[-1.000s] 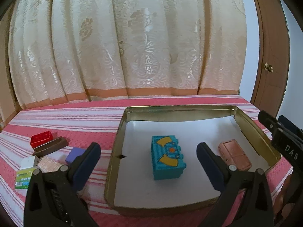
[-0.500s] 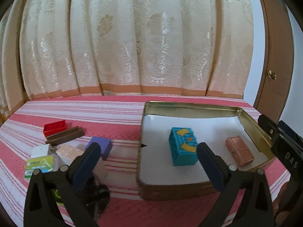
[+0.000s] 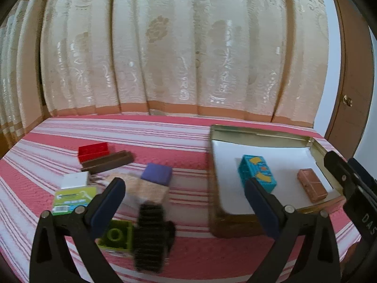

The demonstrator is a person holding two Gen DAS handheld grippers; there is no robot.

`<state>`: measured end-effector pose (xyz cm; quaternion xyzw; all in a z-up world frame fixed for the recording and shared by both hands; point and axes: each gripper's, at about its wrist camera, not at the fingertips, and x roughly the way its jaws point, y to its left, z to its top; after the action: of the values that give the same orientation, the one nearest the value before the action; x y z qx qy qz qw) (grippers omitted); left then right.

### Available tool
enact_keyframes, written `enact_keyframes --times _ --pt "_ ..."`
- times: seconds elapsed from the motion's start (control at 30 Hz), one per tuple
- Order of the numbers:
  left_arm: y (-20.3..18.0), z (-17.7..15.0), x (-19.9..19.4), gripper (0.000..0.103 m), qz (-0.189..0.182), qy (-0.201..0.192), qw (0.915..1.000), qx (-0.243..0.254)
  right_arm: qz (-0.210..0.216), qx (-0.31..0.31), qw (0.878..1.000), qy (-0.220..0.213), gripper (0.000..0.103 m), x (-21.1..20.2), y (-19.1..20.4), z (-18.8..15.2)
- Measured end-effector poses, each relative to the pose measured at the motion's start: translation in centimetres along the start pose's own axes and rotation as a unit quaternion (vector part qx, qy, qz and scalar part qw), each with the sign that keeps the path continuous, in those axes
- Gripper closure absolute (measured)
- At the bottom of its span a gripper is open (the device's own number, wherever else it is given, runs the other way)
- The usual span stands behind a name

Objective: Organize rigid objects
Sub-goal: 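Move both tools back over the remaining toys beside the tin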

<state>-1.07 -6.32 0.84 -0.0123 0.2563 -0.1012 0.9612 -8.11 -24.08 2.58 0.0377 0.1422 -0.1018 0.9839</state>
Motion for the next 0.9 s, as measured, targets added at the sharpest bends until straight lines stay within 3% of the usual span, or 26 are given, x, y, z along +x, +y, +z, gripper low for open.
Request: enact_keyframes --times 0.27,0.57,0.77,0.9 --pt "4.1 -0.1 -0.8 0.001 0.022 -0.005 0.9996 -0.015 0.039 -0.007 0.999 0.005 0.023 -0.8 3.4 -0.8" --pt "11.4 -0.2 -1.0 0.001 0.059 0.000 0.9950 -0.081 0.082 -0.022 0.996 0.027 0.023 -1.0 7.6 -1.5" --pt "14.9 -0.1 -1.1 0.001 0.077 0.003 0.9907 -0.112 0.113 -0.029 0.991 0.060 0.023 -0.7 10.0 -2.2" --pt "16.5 -0.3 -1.1 0.001 0.075 0.009 0.9884 -0.132 0.139 -0.019 0.985 0.104 0.023 0.2 11.7 -2.9"
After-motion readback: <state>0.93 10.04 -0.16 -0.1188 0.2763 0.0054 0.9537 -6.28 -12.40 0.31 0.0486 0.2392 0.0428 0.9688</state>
